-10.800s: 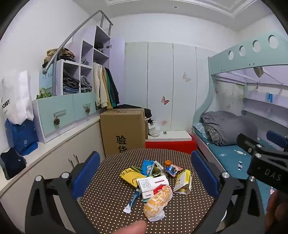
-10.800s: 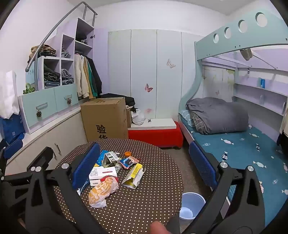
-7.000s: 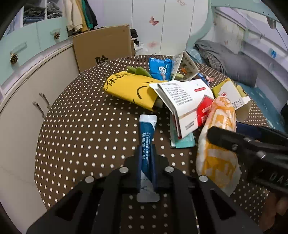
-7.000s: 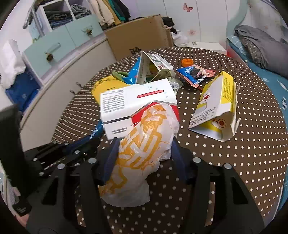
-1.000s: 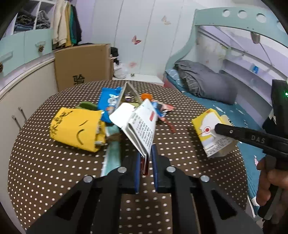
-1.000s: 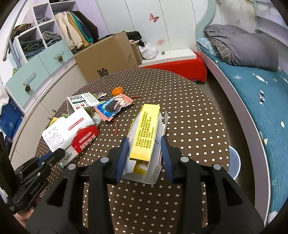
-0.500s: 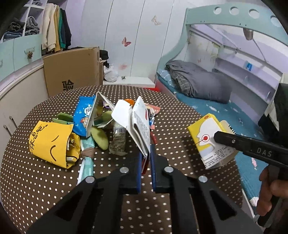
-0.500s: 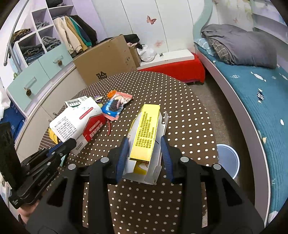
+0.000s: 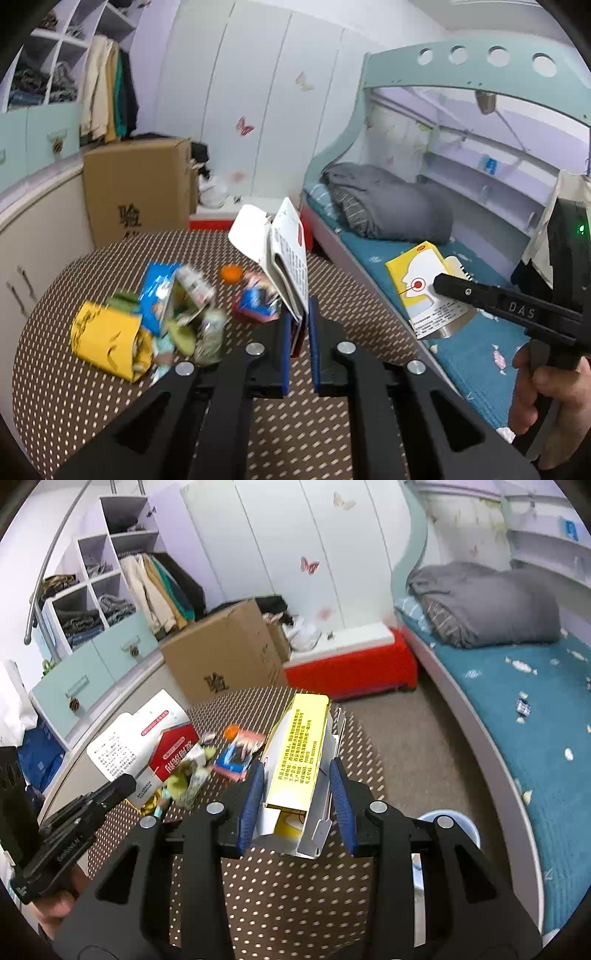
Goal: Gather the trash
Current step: 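Carry both boxes over the blue bin and open both grippers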
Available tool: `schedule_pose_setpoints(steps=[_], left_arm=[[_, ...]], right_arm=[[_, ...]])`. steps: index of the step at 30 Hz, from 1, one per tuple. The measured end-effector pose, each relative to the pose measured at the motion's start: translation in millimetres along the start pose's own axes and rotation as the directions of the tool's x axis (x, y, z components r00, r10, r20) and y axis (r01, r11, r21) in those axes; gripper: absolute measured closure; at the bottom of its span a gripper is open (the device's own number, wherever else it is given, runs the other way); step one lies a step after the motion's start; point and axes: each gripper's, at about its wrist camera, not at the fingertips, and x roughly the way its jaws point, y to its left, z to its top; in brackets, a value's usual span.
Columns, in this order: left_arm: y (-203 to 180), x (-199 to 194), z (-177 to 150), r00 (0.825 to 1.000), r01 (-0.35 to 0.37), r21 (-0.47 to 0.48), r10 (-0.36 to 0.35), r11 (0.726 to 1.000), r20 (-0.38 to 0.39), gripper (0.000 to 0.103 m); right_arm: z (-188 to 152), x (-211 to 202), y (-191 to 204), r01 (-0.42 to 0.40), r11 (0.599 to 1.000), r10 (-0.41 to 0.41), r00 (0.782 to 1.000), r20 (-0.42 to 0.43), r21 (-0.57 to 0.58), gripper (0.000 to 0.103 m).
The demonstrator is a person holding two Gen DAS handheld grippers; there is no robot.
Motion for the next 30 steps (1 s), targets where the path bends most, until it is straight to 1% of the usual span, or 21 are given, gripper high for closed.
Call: schedule_pose_setpoints(steps=[4, 10, 14, 17, 19, 21, 24, 28, 30], left_arm=[[-26, 7, 18, 0.999, 0.036, 0.019, -0.036, 0.999, 0.013, 0.095], [-71, 26, 38, 0.992, 0.126, 0.053, -0.126, 0.991, -0.006, 0.095], [-103, 54, 48, 0.983, 0.177, 0.057, -0.174, 0.982, -0.051, 0.095], [-129, 79, 50, 0.972, 0.218, 0.056, -0.212, 0.974, -0.104, 0.095], [-150, 101, 47, 0.96, 0.246, 0.06, -0.234, 0.967, -0.154, 0.095], [-168, 126, 40, 0.943, 0.268, 0.06, -0.249, 0.962, -0.22, 0.095], [-192, 164, 24, 0.92, 0.269, 0.077, -0.233, 0.96, -0.315, 0.095], [-220, 212, -2, 0.878, 0.27, 0.101, -0.202, 0.958, -0.433, 0.095], [-232, 235, -16, 0.85, 0.273, 0.107, -0.188, 0.956, -0.492, 0.095]], right_arm=[[14, -19, -19, 0.021, 1.0, -0.022, 0.998, 0.051, 0.01, 0.067], [32, -48, -63, 0.088, 0.994, -0.094, 0.988, 0.122, 0.058, 0.067], [38, -60, -99, 0.141, 0.985, -0.155, 0.977, 0.145, 0.101, 0.067], [40, -60, -135, 0.191, 0.969, -0.212, 0.968, 0.134, 0.155, 0.067], [39, -56, -155, 0.21, 0.961, -0.233, 0.965, 0.118, 0.183, 0.066], [36, -49, -176, 0.231, 0.95, -0.254, 0.963, 0.089, 0.211, 0.066], [26, -28, -206, 0.258, 0.934, -0.273, 0.962, 0.029, 0.249, 0.066], [6, 0, -240, 0.285, 0.911, -0.282, 0.958, -0.054, 0.297, 0.066], [-6, 16, -256, 0.291, 0.899, -0.274, 0.957, -0.098, 0.328, 0.066]])
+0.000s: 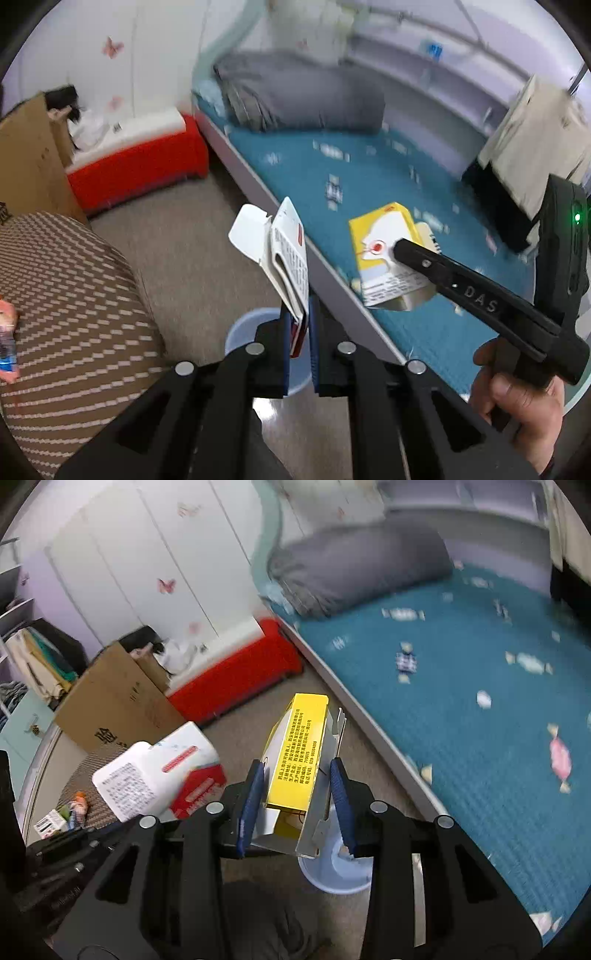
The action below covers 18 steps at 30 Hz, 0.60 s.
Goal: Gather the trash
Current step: 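Carry both boxes over the blue bin and open both grippers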
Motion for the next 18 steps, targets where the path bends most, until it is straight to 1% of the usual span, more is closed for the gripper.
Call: schedule_pose_setpoints(steps=[3, 6, 8, 9, 10, 11, 12, 13, 14, 15, 17, 18], left_arm=[[-6, 34, 0, 0.997, -0.019, 0.02, 0.021, 1.0, -0.072, 0.095], [-8, 65, 0, 0.989, -0.042, 0.036, 0.047, 0.998, -0.142, 0.094], [-8, 81, 0, 0.981, -0.059, 0.054, 0.067, 0.997, -0.18, 0.091], [-10, 92, 0, 0.975, -0.058, 0.069, 0.071, 0.996, -0.212, 0.088], [-9, 98, 4, 0.97, -0.06, 0.075, 0.076, 0.995, -0.231, 0.07], [-8, 103, 5, 0.969, -0.072, 0.076, 0.088, 0.994, -0.233, 0.04], [-4, 102, 6, 0.969, -0.093, 0.074, 0.108, 0.993, -0.222, 0.025], [-2, 104, 9, 0.969, -0.129, 0.07, 0.141, 0.989, -0.202, 0.01], [0, 102, 11, 0.969, -0.156, 0.064, 0.165, 0.986, -0.183, 0.01], [2, 101, 10, 0.969, -0.159, 0.06, 0.167, 0.986, -0.182, 0.01], [5, 98, 9, 0.969, -0.157, 0.042, 0.163, 0.987, -0.185, 0.01], [5, 95, 8, 0.97, -0.168, 0.036, 0.172, 0.985, -0.171, 0.01]], right_arm=[[-9, 29, -15, 0.012, 0.999, -0.01, 0.998, -0.061, 0.035, 0.066], [-16, 55, -28, 0.022, 0.997, -0.014, 0.994, -0.113, 0.071, 0.066], [-21, 72, -37, 0.02, 0.995, -0.006, 0.989, -0.145, 0.097, 0.065], [-22, 78, -39, 0.012, 0.994, 0.005, 0.988, -0.155, 0.107, 0.064], [-23, 85, -43, 0.005, 0.993, 0.014, 0.986, -0.165, 0.117, 0.059], [-26, 94, -48, 0.003, 0.991, 0.021, 0.984, -0.176, 0.136, 0.052], [-27, 101, -52, -0.002, 0.988, 0.031, 0.982, -0.185, 0.153, 0.035], [-31, 107, -56, -0.012, 0.985, 0.047, 0.979, -0.197, 0.174, 0.027], [-34, 112, -59, -0.018, 0.981, 0.06, 0.976, -0.209, 0.194, 0.027], [-38, 117, -63, -0.023, 0.976, 0.072, 0.972, -0.222, 0.218, 0.027], [-45, 117, -69, -0.018, 0.97, 0.075, 0.971, -0.226, 0.243, 0.017], [-46, 115, -70, -0.018, 0.968, 0.075, 0.973, -0.22, 0.251, 0.01]])
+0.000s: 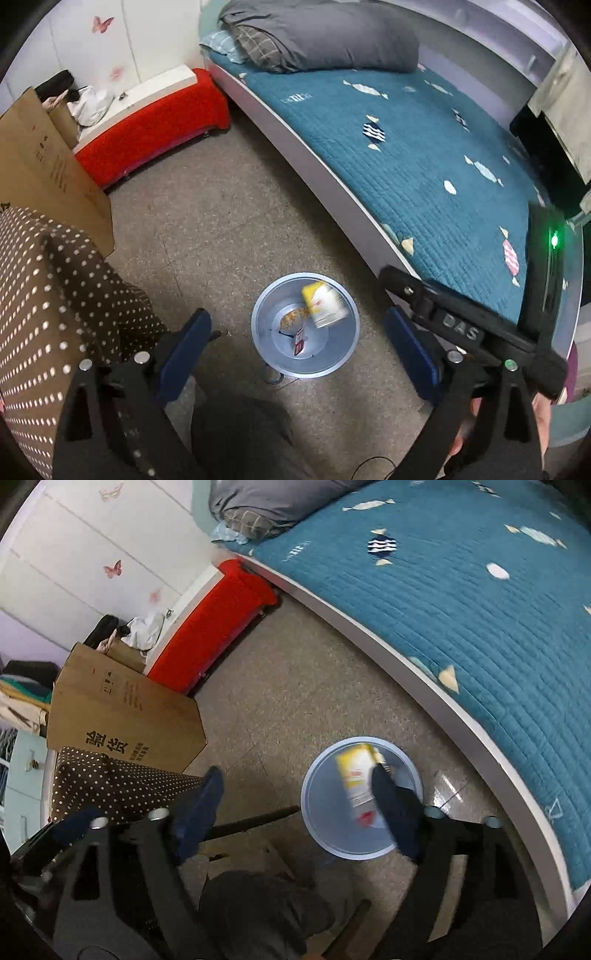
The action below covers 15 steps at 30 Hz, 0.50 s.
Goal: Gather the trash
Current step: 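Carry both boxes over the blue bin and open both grippers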
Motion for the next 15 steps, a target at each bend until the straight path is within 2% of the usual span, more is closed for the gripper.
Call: schedule_pose_setpoints(steps=[1, 8, 15], left_arm=[[1, -4, -1, 1.0, -0.008, -0.002, 0.008, 1.0, 0.014, 0.01], [-2, -46, -13, 0.993, -0.027, 0.015, 0.025, 1.0, 0.114, 0.009], [4, -92, -29, 0.977, -0.025, 0.019, 0.02, 1.0, 0.214, 0.009]], right_arm=[[-1, -3, -1, -0.004, 1.0, 0.004, 1.0, 0.005, 0.008, 0.007], [-4, -38, -4, 0.021, 0.999, -0.024, 0.997, 0.078, 0.033, 0.006], [-6, -87, 23, 0.021, 1.0, -0.02, 0.986, 0.168, -0.007, 0.006]])
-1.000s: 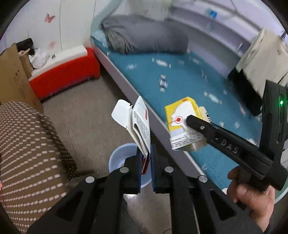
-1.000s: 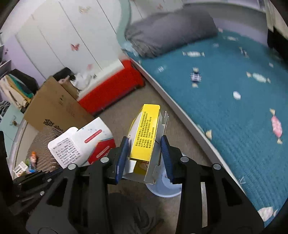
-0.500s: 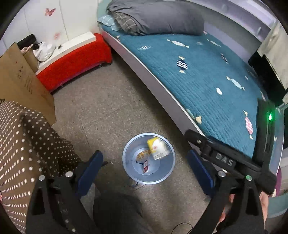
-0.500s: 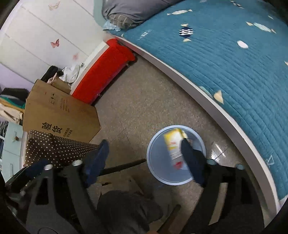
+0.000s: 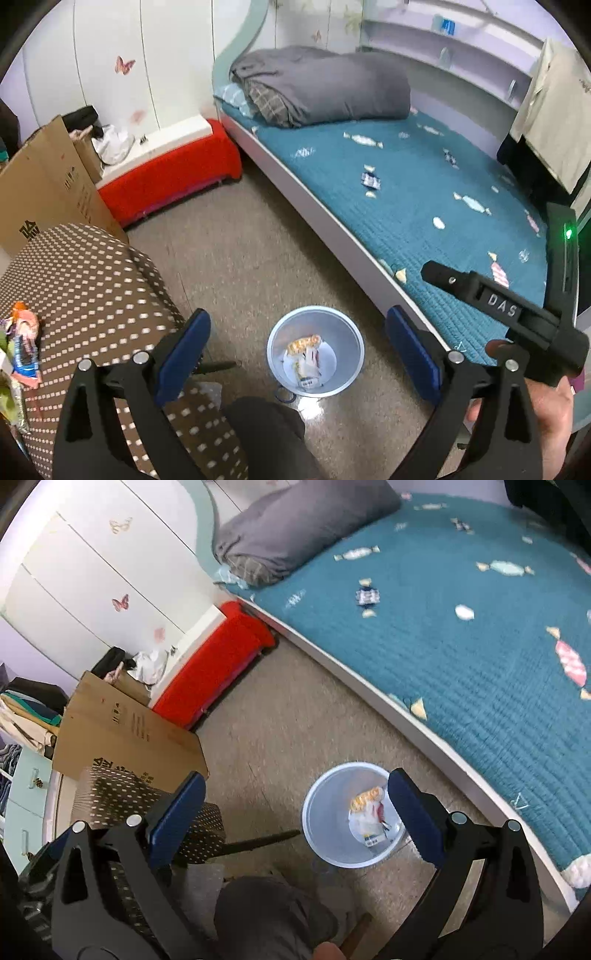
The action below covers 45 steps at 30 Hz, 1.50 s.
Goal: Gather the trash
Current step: 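Carry both boxes over the blue bin and open both grippers, then move both tools back over the table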
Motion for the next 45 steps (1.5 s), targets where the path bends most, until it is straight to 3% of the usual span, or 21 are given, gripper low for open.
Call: schedule_pose_setpoints(steps=[11, 25, 38, 45], left_arm=[[20, -70, -3, 0.988, -0.013, 0.007, 0.011, 1.0, 0.151, 0.007], [78, -146, -30, 0.952, -0.08, -0.063, 0.095, 0.995, 0.29, 0.006], [146, -196, -72, 0.92, -0.144, -0.183, 0.199, 0.973, 0.339, 0.006], [187, -219, -105, 0.893, -0.213, -0.27, 0.299, 0.939, 0.335, 0.006]], right_arm=[[-3, -53, 65, -0.034, 0.994, 0.045, 0.994, 0.096, -0.107, 0.006], [-29, -92, 162, -0.083, 0.957, 0.123, 0.984, 0.132, -0.277, 0.006], [-71, -103, 245, -0.133, 0.9, 0.194, 0.975, 0.107, -0.416, 0.006], [-104, -92, 289, -0.159, 0.854, 0.211, 0.976, 0.051, -0.495, 0.006]])
